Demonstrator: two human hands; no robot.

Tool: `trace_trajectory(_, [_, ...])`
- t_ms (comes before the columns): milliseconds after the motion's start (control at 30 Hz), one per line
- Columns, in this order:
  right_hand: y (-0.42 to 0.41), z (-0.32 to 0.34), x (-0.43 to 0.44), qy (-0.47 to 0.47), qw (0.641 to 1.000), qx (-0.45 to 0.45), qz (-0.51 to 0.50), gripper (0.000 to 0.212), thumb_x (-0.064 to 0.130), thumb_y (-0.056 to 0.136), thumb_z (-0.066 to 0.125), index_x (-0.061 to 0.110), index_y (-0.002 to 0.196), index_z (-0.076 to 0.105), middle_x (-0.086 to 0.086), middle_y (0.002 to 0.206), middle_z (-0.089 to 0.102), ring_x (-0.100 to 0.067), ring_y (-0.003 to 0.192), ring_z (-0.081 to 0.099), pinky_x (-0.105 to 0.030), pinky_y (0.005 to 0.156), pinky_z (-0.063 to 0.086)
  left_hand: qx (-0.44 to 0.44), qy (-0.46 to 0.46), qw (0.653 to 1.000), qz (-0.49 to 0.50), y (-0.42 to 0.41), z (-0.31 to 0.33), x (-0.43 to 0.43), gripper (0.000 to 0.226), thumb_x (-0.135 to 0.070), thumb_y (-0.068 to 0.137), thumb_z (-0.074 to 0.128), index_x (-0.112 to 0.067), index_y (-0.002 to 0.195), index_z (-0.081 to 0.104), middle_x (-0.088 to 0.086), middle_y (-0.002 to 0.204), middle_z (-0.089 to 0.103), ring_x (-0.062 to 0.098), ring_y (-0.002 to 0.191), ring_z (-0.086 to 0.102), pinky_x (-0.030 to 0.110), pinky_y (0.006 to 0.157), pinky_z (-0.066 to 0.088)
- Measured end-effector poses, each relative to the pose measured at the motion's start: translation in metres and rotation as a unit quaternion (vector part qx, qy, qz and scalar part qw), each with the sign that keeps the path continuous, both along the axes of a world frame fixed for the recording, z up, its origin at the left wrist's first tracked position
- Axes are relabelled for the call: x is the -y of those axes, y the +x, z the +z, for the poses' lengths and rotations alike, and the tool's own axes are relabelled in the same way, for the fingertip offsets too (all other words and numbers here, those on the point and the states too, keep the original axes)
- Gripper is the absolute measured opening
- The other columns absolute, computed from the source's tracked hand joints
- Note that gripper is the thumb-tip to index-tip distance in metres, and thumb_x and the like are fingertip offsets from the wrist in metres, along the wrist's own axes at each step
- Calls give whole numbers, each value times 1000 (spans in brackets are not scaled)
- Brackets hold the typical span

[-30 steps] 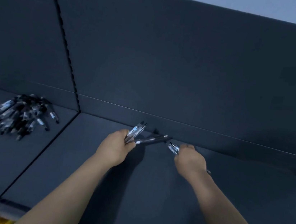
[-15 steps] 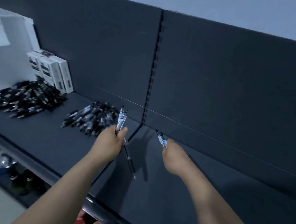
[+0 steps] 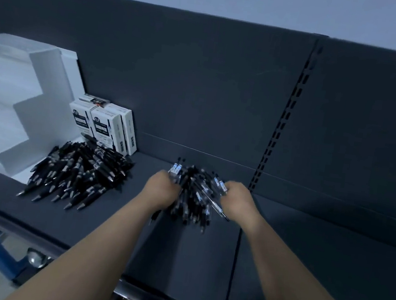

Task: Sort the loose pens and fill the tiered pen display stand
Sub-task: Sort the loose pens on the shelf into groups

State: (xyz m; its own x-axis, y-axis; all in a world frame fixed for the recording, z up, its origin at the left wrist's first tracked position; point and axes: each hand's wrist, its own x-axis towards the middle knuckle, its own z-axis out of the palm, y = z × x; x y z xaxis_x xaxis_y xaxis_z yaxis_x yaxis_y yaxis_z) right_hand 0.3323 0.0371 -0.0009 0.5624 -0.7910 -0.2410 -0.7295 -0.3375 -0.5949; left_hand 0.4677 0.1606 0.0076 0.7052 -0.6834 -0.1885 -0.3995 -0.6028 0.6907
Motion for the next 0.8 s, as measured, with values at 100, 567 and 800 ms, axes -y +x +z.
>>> trace_trajectory(100, [16, -4, -2, -16, 1000, 5, -11, 21, -10, 85, 42, 10, 78, 42, -4, 76, 46, -16, 61, 40, -24, 46, 31, 24, 17, 999, -17, 13, -4, 11, 3, -6, 90, 50, -5, 87, 50, 11, 82, 53, 27, 74, 50, 28, 58, 35])
trace_trajectory(567, [15, -35, -11, -92, 994, 58, 26, 30, -5, 95, 34, -6, 116, 56, -10, 123, 53, -28, 110, 56, -32, 90, 44, 129, -13, 991, -33, -3, -37, 4, 32, -30, 92, 56, -9, 115, 58, 8, 122, 50, 32, 116, 44, 38, 95, 43])
trace_trajectory(800, [21, -19, -16, -152, 983, 59, 88, 40, 6, 101, 34, 2, 139, 43, -6, 147, 41, -20, 132, 40, -24, 106, 33, 189, -43, 981, -24, 5, -25, -16, 25, -30, 91, 55, -11, 107, 60, 8, 111, 55, 32, 105, 49, 35, 89, 43])
